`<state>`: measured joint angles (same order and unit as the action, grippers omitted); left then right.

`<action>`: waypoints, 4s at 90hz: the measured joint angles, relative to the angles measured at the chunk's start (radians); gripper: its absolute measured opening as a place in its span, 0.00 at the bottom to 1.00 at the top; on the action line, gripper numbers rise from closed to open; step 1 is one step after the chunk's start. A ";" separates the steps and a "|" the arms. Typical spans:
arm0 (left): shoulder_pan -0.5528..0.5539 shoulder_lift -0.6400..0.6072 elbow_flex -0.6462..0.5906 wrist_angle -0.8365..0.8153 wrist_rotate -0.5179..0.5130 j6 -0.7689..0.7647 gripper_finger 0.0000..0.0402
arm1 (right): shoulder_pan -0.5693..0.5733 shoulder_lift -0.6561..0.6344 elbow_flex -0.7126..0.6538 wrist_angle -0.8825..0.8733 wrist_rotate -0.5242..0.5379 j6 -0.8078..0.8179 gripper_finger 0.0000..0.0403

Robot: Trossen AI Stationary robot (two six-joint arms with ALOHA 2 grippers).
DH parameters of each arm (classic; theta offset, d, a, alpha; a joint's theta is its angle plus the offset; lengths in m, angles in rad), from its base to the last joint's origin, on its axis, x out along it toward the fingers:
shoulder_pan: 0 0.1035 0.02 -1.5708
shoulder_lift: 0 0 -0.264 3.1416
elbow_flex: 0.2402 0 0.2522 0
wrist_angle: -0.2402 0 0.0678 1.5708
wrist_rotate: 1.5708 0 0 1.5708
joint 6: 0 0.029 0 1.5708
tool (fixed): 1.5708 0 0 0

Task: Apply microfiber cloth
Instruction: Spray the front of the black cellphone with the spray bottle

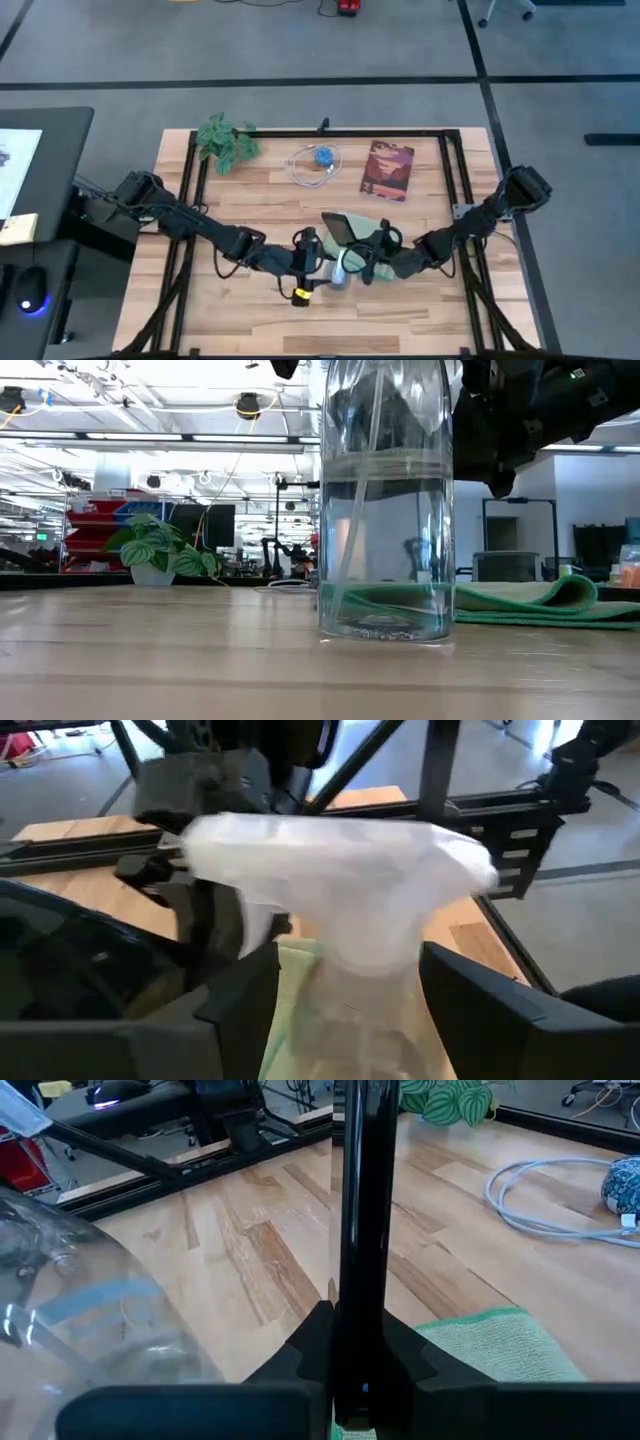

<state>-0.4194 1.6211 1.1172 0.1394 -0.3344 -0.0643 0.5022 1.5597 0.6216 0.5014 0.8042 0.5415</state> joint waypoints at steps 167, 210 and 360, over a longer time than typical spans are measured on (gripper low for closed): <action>-0.071 -0.029 -0.004 -0.129 -0.120 -0.241 0.46 | 0.008 0.000 0.000 0.015 0.043 -0.025 0.05; -0.070 -0.057 -0.004 -0.202 -0.082 -0.182 0.86 | 0.008 0.000 0.000 0.008 0.039 -0.026 0.05; 0.091 -0.114 -0.004 -0.244 0.053 0.157 0.86 | 0.008 0.000 0.000 0.008 0.030 -0.011 0.05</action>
<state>-0.3288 1.5074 1.1130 -0.1050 -0.2811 0.0927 0.5100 1.5596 0.6212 0.5091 0.8343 0.5304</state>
